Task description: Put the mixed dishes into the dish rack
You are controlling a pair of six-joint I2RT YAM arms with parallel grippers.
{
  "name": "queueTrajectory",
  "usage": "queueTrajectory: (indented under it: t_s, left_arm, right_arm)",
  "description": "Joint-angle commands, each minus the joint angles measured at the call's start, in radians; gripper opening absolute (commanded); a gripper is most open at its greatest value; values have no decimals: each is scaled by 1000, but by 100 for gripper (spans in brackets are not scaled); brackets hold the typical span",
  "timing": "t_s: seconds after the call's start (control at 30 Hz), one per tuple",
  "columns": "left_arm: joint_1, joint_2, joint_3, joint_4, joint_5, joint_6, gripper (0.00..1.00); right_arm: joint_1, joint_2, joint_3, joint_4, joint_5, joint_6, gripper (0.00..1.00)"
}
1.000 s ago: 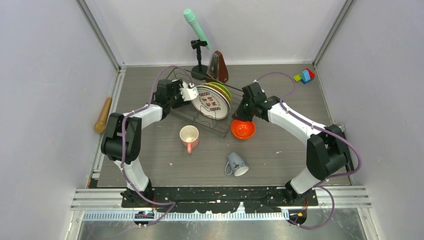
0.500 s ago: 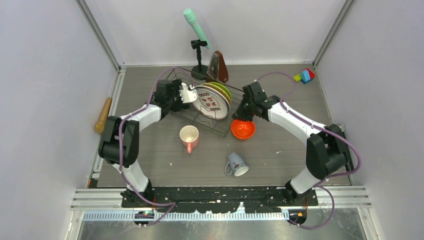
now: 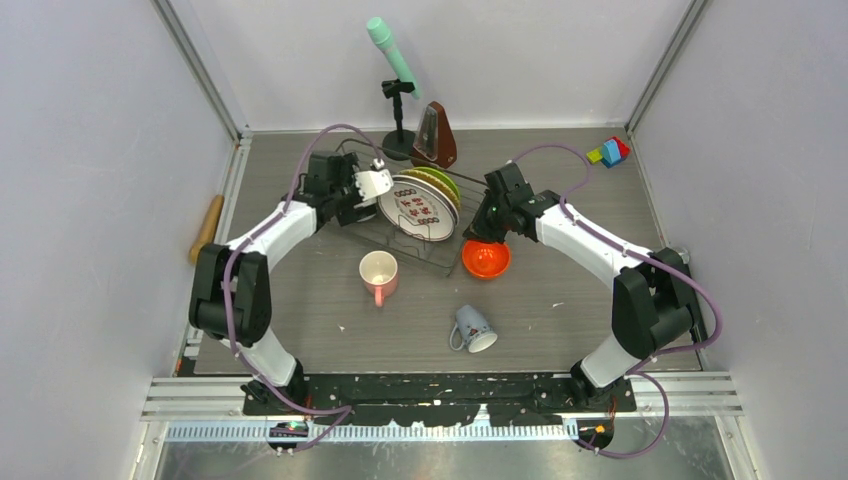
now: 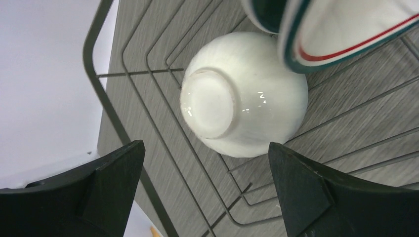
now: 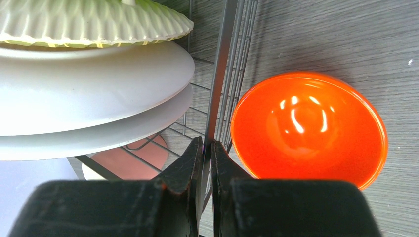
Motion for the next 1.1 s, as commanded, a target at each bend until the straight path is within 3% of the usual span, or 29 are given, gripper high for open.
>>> queueTrajectory:
  t_s: [0.0, 0.07, 0.13, 0.23, 0.4, 0.63, 0.77, 1.07]
  left_arm:
    - [7, -89, 60, -58, -11, -189, 100]
    - [7, -100, 80, -81, -16, -257, 97]
    - [6, -106, 109, -108, -33, -324, 88]
    - [7, -108, 151, -166, -69, -432, 50]
    - [7, -87, 226, -291, -112, -599, 1]
    - [7, 23, 340, -520, -110, -724, 0]
    - [6, 91, 383, -602, 1, -721, 0]
    - [7, 267, 485, -593, -132, -802, 0]
  right_arm:
    - [9, -32, 82, 94, -55, -12, 2]
    - [9, -32, 83, 93, -54, -12, 2]
    - [9, -33, 83, 93, -54, -12, 2]
    - [8, -36, 82, 92, -52, -12, 2]
    - [9, -37, 83, 91, -52, -10, 1]
    - [8, -32, 87, 89, -48, -6, 1]
    - [9, -26, 87, 88, -45, -4, 1]
    - [9, -15, 91, 95, -51, -1, 1]
